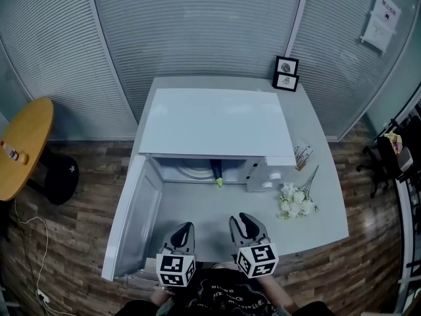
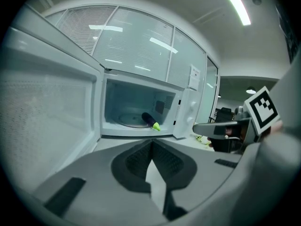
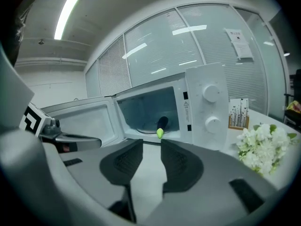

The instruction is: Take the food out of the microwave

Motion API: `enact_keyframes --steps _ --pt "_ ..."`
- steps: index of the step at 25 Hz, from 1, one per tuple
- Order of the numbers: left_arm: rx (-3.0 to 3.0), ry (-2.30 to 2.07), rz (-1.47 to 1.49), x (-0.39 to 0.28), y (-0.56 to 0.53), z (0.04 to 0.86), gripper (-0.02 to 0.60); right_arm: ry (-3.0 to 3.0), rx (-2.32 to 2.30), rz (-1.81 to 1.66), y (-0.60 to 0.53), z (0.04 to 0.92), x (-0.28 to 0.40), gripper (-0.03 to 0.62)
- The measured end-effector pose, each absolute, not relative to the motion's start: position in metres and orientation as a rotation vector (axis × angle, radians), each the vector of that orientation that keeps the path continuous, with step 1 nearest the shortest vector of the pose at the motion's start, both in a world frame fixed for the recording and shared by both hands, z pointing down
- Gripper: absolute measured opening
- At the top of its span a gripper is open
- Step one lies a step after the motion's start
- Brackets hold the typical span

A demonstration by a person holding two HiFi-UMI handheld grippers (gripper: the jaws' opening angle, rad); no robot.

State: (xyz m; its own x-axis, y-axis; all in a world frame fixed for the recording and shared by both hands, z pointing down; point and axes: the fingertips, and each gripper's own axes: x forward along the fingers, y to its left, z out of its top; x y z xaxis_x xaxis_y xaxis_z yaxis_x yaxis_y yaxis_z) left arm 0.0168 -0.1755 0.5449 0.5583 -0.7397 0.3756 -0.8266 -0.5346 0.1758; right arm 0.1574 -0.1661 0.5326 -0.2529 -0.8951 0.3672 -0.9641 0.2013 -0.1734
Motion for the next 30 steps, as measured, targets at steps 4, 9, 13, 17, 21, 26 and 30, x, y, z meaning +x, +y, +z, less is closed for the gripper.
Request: enact_keyframes --steps 4,9,13,17,21,26,30 --pt "2.474 -1.263 0.378 0.018 -0.184 0.546 0.008 -2.304 1.809 0.535 -0.19 0.524 0.154 0.126" --pt "2.468 -1.256 0.384 0.015 -0.194 0.548 0.008 -2.302 1.821 0.522 -0.217 0.519 0.153 0.153" --pt "2.442 -1.253 0.38 0.011 -0.2 0.551 0.008 -2.288 1.809 0.529 -0.237 0.521 0.151 0.168" --pt "2.45 -1.254 0.387 0.01 -0.206 0.55 0.008 -2.279 1.799 0.528 -0.258 0.523 0.148 0.17" --pt "2.456 -1.253 0.396 0.008 -0.208 0.55 0.008 -2.252 1.806 0.517 -0.278 0.526 0.148 0.172" --pt "2.437 -1.253 0.429 0.001 -0.21 0.557 0.008 -2.219 1.825 0.494 -0.302 0.527 0.149 0.172" --pt "2.465 -1.248 0.457 0.002 -0.212 0.556 0.008 -2.196 1.825 0.5 -0.318 0.534 0.149 0.172"
